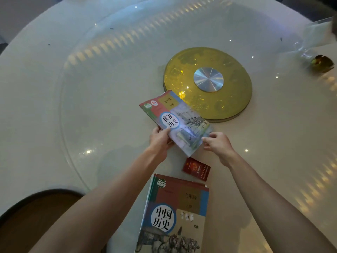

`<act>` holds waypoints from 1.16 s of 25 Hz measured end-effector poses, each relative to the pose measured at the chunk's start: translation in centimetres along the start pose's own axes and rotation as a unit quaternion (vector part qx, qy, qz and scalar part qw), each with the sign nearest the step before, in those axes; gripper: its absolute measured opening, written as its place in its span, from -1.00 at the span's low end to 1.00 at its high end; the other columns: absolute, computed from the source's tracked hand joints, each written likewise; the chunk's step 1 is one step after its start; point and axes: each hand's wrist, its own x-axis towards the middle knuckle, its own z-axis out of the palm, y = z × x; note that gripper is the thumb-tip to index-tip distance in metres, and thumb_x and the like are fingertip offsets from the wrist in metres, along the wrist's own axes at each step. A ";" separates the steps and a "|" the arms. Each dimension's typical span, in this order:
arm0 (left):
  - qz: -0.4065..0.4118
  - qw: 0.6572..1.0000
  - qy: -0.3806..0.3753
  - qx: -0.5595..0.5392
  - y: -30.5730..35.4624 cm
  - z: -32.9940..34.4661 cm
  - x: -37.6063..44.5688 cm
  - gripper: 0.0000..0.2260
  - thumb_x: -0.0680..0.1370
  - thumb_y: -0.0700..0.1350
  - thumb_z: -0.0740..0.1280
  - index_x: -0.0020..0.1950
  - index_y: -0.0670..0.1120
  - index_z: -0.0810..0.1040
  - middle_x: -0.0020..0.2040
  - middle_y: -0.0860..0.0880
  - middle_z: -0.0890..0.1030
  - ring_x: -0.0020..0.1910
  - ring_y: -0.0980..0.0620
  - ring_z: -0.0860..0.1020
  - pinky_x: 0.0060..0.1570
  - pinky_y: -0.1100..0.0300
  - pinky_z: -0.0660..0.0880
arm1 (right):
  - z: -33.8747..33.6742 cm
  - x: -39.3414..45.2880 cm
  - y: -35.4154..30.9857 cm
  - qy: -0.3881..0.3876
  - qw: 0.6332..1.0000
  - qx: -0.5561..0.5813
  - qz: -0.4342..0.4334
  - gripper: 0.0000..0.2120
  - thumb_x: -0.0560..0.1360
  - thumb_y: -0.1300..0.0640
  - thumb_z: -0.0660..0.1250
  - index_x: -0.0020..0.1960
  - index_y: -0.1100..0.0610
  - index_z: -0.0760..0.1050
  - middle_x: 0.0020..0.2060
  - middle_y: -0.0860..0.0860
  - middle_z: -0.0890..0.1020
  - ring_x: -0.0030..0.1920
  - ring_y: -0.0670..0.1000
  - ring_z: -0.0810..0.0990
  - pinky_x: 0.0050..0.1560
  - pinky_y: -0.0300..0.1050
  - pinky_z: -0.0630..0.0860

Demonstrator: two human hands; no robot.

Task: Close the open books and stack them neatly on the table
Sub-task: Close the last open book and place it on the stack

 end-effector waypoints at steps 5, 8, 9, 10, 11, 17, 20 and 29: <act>0.049 0.990 -0.130 -0.037 3.7 0.1 -4.5 -0.70 0.63 -0.28 0.26 0.36 -0.17 0.52 0.13 -0.19 0.67 -0.13 -0.09 0.69 -0.21 0.01 0.66 | -1.6 -2.9 -1.5 0.040 0.994 -0.050 -0.092 -0.33 0.55 -0.14 0.42 0.53 0.20 0.41 0.43 0.15 0.53 0.43 0.14 0.50 0.41 0.11 0.47; 0.053 0.970 -0.238 -0.005 6.0 0.2 -8.2 -0.68 0.63 -0.26 0.24 0.37 -0.11 0.53 0.09 -0.15 0.69 -0.09 -0.07 0.69 -0.16 0.06 0.64 | -2.6 -5.3 -2.6 -0.044 0.992 0.061 -0.100 -0.39 0.57 -0.22 0.33 0.40 0.22 0.54 0.19 0.13 0.71 0.16 0.15 0.69 0.04 -0.06 0.64; 0.053 0.962 -0.266 0.006 6.4 0.0 -9.4 -0.66 0.62 -0.26 0.25 0.40 -0.12 0.51 0.11 -0.16 0.69 -0.09 -0.08 0.69 -0.14 0.07 0.65 | -3.0 -6.7 -2.8 -0.106 0.982 0.132 -0.084 -0.45 0.61 -0.20 0.28 0.36 0.21 0.58 0.11 0.15 0.74 0.08 0.19 0.72 -0.05 -0.09 0.66; 0.054 0.956 -0.289 0.018 6.5 -0.2 -10.5 -0.63 0.61 -0.25 0.25 0.42 -0.13 0.50 0.12 -0.17 0.68 -0.08 -0.08 0.69 -0.14 0.07 0.65 | -3.6 -8.1 -2.9 -0.170 0.963 0.197 -0.065 -0.49 0.65 -0.17 0.22 0.37 0.18 0.59 0.12 0.17 0.74 0.10 0.22 0.73 0.00 -0.04 0.67; 0.056 0.950 -0.304 0.033 6.6 -0.6 -11.5 -0.62 0.60 -0.24 0.26 0.43 -0.14 0.50 0.14 -0.18 0.67 -0.07 -0.09 0.69 -0.13 0.08 0.66 | -4.3 -9.4 -2.8 -0.217 0.944 0.242 -0.049 -0.51 0.67 -0.16 0.19 0.40 0.14 0.57 0.20 0.18 0.72 0.19 0.24 0.70 0.14 0.07 0.65; 0.072 0.958 -0.192 0.201 2.6 -4.3 -14.8 -0.61 0.61 -0.22 0.32 0.45 -0.05 0.49 0.06 -0.17 0.71 -0.13 -0.10 0.69 -0.22 0.05 0.64 | -4.7 -13.7 3.3 -0.059 0.971 0.226 -0.053 -0.68 0.61 0.10 0.38 0.27 0.28 0.56 0.14 0.35 0.70 0.14 0.39 0.68 0.17 0.37 0.61; 0.065 0.958 -0.119 0.253 -1.5 -6.8 -15.7 -0.59 0.61 -0.19 0.35 0.46 -0.04 0.48 -0.04 -0.09 0.73 -0.23 0.01 0.72 -0.34 0.13 0.62 | -3.8 -16.5 6.7 -0.025 0.991 0.124 -0.051 -0.69 0.58 0.07 0.42 0.24 0.21 0.56 0.02 0.23 0.74 -0.11 0.23 0.68 -0.07 0.28 0.63; 0.134 0.921 0.017 0.367 -9.6 -13.9 -17.2 -0.66 0.57 -0.15 0.42 0.34 -0.10 0.60 -0.12 -0.02 0.69 -0.25 0.15 0.64 -0.43 0.39 0.50 | 1.0 -22.7 14.9 -0.039 0.999 0.038 0.000 -0.88 0.60 0.16 0.39 0.02 0.23 0.59 -0.06 0.17 0.73 -0.14 0.11 0.70 -0.13 0.11 0.64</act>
